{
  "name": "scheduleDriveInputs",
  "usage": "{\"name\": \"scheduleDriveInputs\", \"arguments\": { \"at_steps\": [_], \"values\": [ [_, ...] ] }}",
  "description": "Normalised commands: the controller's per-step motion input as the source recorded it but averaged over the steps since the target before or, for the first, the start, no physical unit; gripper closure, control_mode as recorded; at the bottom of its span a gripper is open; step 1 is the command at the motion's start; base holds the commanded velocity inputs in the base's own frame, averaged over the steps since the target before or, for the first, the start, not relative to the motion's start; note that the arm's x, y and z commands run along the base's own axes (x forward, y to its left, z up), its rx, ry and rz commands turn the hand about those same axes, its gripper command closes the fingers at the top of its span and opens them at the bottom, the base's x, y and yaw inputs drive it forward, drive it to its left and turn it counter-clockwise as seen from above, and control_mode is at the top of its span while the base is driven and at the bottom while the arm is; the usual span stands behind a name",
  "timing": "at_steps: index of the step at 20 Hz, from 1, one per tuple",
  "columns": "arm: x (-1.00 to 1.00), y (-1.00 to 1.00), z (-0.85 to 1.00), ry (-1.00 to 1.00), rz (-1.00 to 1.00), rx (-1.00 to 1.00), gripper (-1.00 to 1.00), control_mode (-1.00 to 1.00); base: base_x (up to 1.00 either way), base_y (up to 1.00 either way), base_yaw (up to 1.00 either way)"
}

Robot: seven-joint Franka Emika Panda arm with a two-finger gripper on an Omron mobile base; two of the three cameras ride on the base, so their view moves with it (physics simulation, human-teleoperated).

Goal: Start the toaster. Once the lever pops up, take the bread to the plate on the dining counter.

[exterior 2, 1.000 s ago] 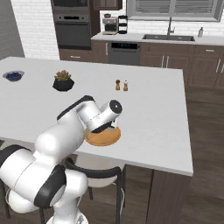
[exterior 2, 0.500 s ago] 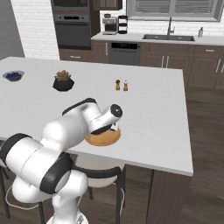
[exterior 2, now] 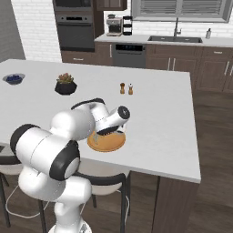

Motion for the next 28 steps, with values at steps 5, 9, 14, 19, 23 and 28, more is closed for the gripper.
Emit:
{"name": "scheduleDriveInputs", "arguments": {
  "at_steps": [5, 9, 14, 19, 23, 28],
  "values": [
    [0.29, -0.01, -0.12, 0.0, 0.05, 0.0, 1.0, -1.0, 0.0, 0.0, 0.0],
    [-0.03, 0.01, -0.4, -0.03, 0.03, 0.0, 1.0, -1.0, 0.0, 0.0, 0.0],
    [-0.19, 0.06, -0.46, -0.13, 0.01, -0.03, 1.0, -1.0, 0.0, 0.0, 0.0],
    [-0.02, 0.06, -0.22, -0.14, 0.0, -0.04, -1.0, -1.0, 0.0, 0.0, 0.0],
    [0.0, 0.11, -0.03, -0.1, 0.0, -0.06, -1.0, -1.0, 0.0, 0.0, 0.0],
    [0.1, -0.03, 0.01, -0.01, 0.0, -0.13, -1.0, -1.0, 0.0, 0.0, 0.0]
  ]
}}
